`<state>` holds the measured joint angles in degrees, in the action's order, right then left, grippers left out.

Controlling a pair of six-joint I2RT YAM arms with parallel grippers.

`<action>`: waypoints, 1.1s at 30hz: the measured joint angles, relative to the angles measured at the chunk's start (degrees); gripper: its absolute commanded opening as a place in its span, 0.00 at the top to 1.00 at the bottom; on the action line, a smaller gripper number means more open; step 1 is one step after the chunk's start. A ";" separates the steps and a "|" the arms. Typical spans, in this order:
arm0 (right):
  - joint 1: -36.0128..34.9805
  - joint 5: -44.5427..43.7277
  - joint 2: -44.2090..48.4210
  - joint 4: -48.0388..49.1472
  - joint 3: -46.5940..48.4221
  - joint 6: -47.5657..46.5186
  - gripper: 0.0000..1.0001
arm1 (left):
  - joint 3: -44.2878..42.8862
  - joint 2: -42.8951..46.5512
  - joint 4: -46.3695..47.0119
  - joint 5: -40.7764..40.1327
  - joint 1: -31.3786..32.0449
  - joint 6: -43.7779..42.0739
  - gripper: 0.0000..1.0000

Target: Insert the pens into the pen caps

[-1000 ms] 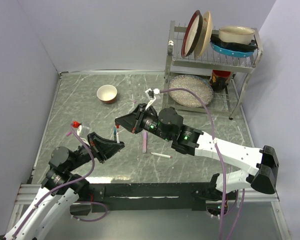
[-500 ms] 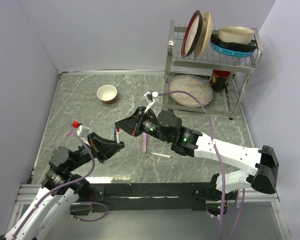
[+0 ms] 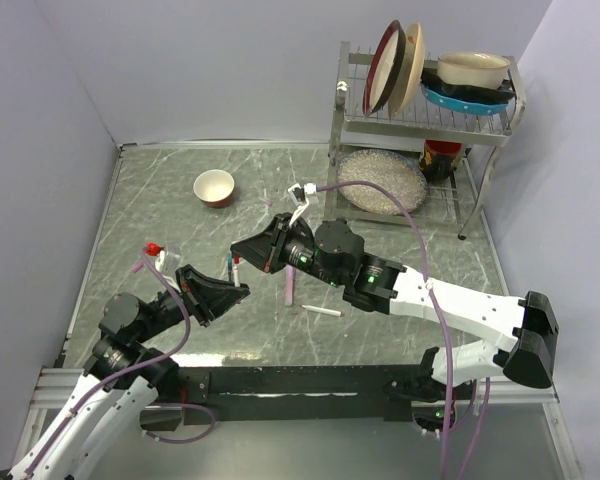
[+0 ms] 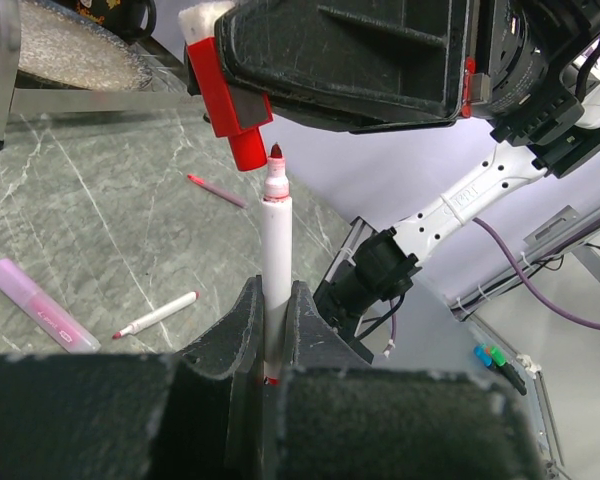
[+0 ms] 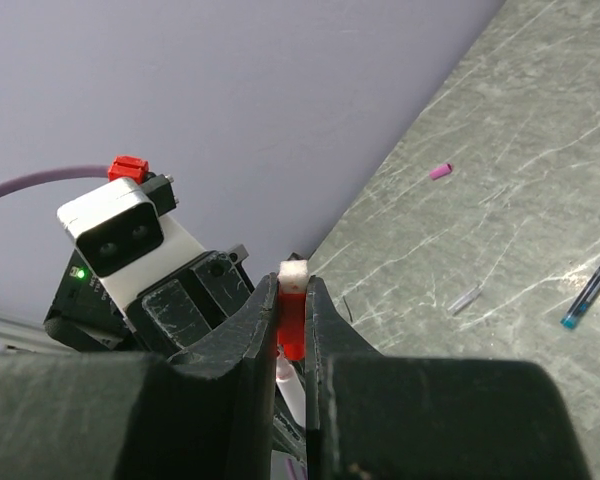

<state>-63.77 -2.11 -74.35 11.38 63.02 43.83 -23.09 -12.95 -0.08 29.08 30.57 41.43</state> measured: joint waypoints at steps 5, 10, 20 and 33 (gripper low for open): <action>0.00 -0.02 -0.02 -0.13 0.02 -0.20 1.00 | 0.11 0.00 0.28 0.02 0.00 0.02 0.99; 0.00 -0.22 -0.02 -0.76 0.85 -0.28 1.00 | 0.39 -0.02 1.09 0.39 0.00 0.24 0.99; 0.00 -0.26 -0.02 -1.22 2.12 -0.66 1.00 | 0.59 -0.52 2.84 1.68 0.00 0.46 0.99; 0.00 -0.26 1.36 -1.33 2.10 -0.66 1.00 | 0.59 -0.55 2.67 1.53 0.00 0.44 0.99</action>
<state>-63.77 -2.37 -72.99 10.04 65.12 43.18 -22.50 -13.50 2.59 30.61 30.57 41.87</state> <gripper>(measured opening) 0.152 0.071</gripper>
